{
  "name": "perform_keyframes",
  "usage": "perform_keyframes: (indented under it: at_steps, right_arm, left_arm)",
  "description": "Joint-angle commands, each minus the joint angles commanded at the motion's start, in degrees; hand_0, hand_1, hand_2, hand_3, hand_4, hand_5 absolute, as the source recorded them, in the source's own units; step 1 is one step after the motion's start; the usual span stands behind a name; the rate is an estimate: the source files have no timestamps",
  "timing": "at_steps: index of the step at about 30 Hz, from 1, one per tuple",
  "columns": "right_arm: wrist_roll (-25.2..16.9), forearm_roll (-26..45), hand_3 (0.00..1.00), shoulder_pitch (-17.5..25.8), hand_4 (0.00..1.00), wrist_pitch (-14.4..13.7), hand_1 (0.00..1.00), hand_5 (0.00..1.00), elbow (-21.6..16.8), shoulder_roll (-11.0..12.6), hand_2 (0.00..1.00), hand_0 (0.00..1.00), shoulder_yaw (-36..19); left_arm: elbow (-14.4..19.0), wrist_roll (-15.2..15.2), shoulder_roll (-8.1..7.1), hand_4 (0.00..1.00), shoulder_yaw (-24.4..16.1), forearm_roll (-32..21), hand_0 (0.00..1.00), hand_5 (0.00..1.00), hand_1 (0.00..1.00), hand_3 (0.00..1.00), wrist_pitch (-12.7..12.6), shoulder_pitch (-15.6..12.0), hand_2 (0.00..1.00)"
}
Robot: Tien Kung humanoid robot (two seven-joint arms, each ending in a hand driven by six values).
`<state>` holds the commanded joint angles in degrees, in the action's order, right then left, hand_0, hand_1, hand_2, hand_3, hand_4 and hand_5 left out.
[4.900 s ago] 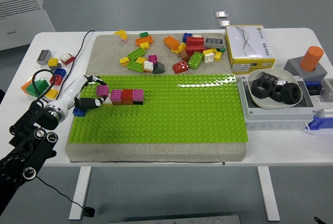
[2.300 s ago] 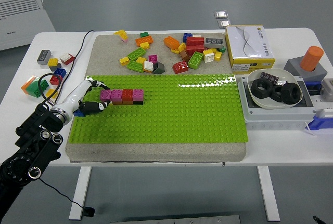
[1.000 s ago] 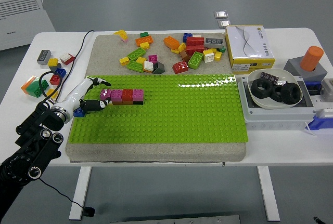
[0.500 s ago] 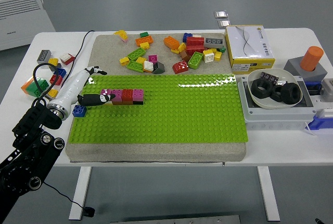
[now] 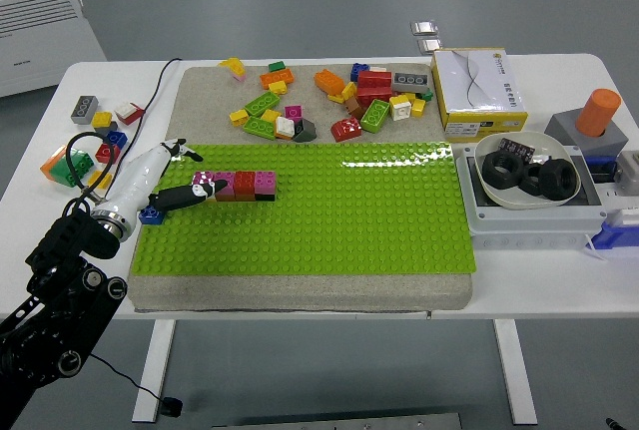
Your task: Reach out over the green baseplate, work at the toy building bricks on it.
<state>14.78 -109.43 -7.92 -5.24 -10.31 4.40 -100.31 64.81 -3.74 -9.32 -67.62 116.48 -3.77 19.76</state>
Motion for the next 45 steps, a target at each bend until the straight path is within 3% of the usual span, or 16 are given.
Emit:
perform_keyframes:
  at_steps: [22, 45]
  right_arm:
    - [-0.01, 0.58, 0.816, -0.04, 0.916, -0.07, 0.600, 0.998, 0.00, -0.08, 0.725, 0.519, 0.49]
    - [-0.14, 0.60, 0.817, 0.12, 0.920, -0.06, 0.600, 0.998, 0.00, -0.08, 0.724, 0.519, 0.53]
  left_arm:
    - [-1.76, 0.04, 0.12, 0.951, 1.26, -1.18, 0.964, 0.671, 0.930, 0.660, 0.29, -0.41, 0.931]
    - [-1.32, -0.07, 0.15, 0.955, 0.85, -1.57, 0.965, 0.662, 0.928, 0.662, 1.69, -1.00, 0.928]
